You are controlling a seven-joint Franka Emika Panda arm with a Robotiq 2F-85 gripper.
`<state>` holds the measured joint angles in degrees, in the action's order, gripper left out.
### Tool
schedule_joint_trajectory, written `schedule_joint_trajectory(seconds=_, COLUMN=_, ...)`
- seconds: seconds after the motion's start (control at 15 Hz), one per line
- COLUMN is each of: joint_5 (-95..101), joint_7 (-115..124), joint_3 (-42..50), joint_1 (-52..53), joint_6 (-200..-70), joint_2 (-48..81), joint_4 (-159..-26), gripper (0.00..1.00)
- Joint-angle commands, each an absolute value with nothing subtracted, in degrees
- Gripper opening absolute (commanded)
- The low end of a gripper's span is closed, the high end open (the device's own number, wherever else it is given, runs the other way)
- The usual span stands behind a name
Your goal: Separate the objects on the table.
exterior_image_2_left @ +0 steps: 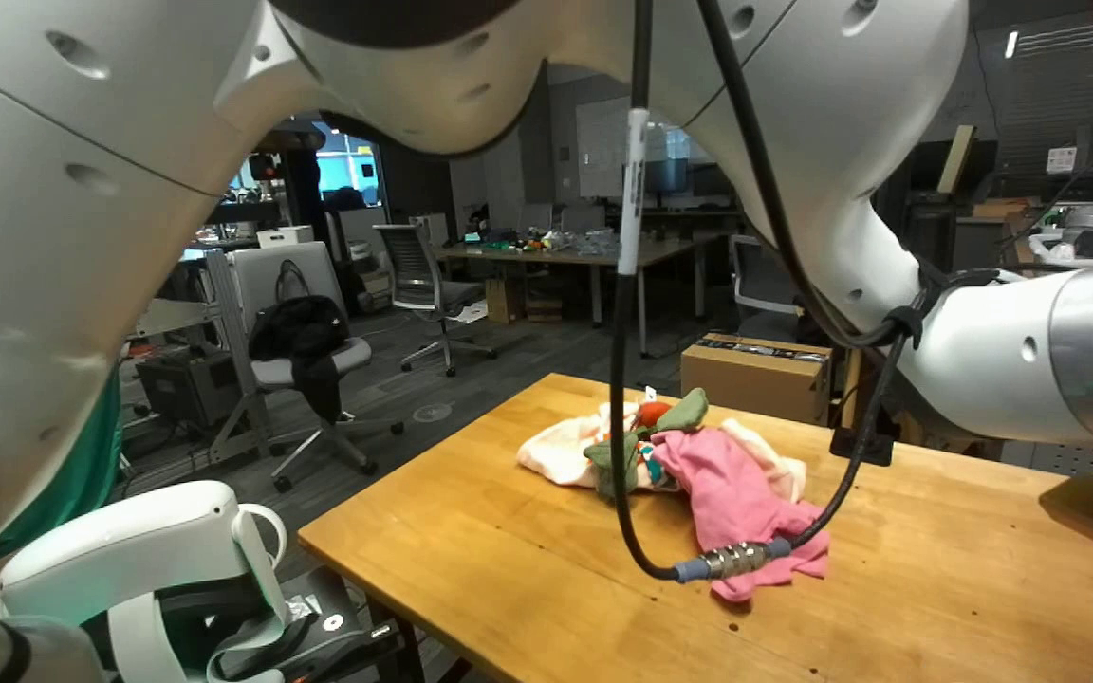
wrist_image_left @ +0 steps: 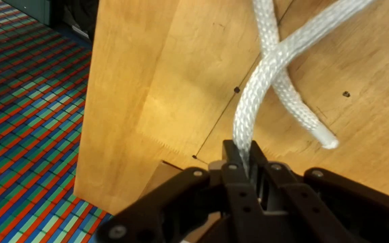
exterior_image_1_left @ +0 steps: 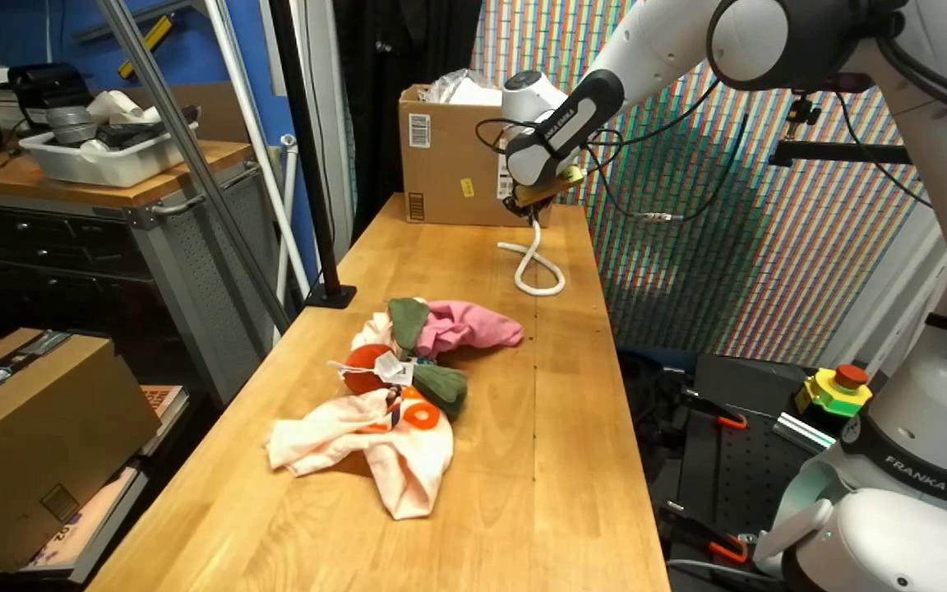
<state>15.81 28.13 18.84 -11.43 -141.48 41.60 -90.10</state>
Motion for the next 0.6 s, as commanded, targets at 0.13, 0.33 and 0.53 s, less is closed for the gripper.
schedule_joint_trajectory(seconds=0.13, joint_5=12.6, joint_7=26.2, joint_3=20.3, joint_1=-11.6, joint_6=-137.1, joint_2=47.8, joint_4=-81.6, gripper=0.03)
schedule_joint_trajectory(seconds=0.33, joint_5=12.7, joint_7=26.6, joint_3=21.1, joint_1=-11.4, joint_6=-135.4, joint_2=48.3, joint_4=-80.2, gripper=0.41)
schedule_joint_trajectory(seconds=0.53, joint_5=13.5, joint_7=26.7, joint_3=21.8, joint_1=-10.9, joint_6=-134.2, joint_2=47.3, joint_4=-80.0, gripper=0.64)
